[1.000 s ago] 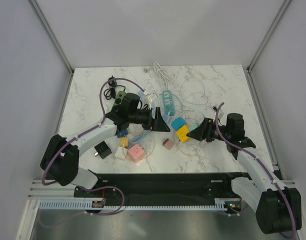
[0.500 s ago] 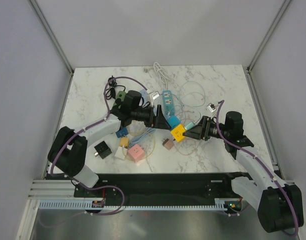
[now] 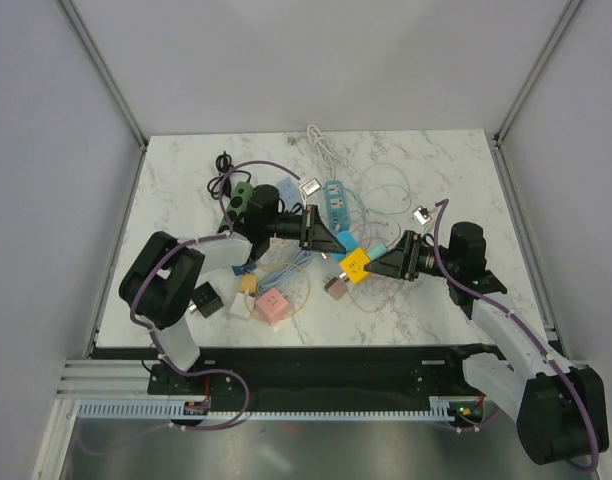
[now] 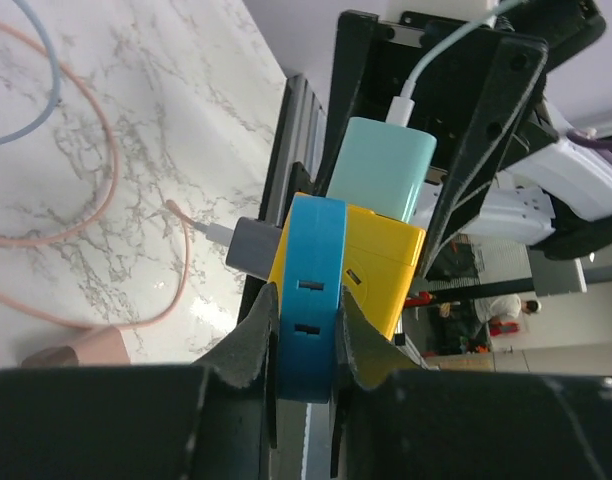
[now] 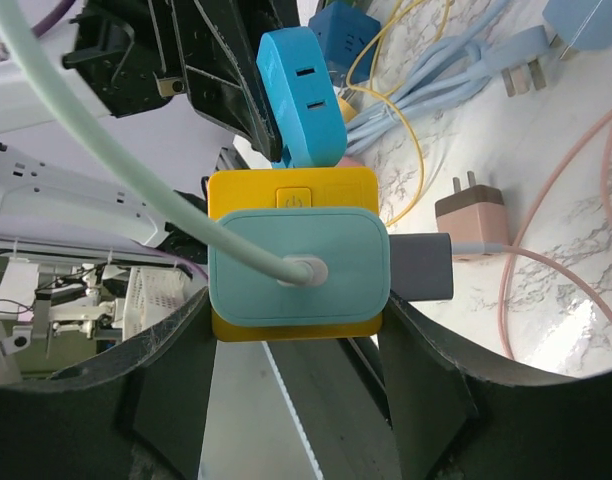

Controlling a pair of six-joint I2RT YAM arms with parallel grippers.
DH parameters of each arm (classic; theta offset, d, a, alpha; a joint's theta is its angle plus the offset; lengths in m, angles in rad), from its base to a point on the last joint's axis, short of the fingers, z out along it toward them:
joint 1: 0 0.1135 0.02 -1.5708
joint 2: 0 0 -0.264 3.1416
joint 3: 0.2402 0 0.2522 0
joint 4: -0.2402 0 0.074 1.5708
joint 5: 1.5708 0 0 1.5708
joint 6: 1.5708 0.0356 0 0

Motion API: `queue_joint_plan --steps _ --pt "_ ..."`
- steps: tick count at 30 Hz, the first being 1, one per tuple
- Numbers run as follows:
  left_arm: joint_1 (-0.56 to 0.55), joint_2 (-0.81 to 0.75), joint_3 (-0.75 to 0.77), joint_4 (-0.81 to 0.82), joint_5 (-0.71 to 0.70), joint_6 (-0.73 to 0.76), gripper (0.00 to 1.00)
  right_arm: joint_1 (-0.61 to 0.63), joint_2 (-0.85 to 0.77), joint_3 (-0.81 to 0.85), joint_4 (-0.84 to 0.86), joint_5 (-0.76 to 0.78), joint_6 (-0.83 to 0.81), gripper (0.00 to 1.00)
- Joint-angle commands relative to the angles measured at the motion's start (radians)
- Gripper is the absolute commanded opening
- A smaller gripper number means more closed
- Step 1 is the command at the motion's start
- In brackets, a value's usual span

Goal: Pull the plug off the socket

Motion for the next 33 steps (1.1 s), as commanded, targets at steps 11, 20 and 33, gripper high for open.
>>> queue_joint_plan --steps 11,20,33 --pt "0.090 0.290 -0.052 1.029 -0.035 -0.849 0.02 0.039 -0.035 -0.012 0.147 -0.041 0.072 0.00" --pt "0.090 0.126 0.040 0.144 -0.099 -0.197 0.02 0.044 -0.060 -0.001 -0.008 -0.010 0.007 0.00" --pt "0.190 0.317 0.038 0.754 -0.035 -0.742 0.02 0.044 -0.100 -0.026 -0.031 0.020 0.026 0.00"
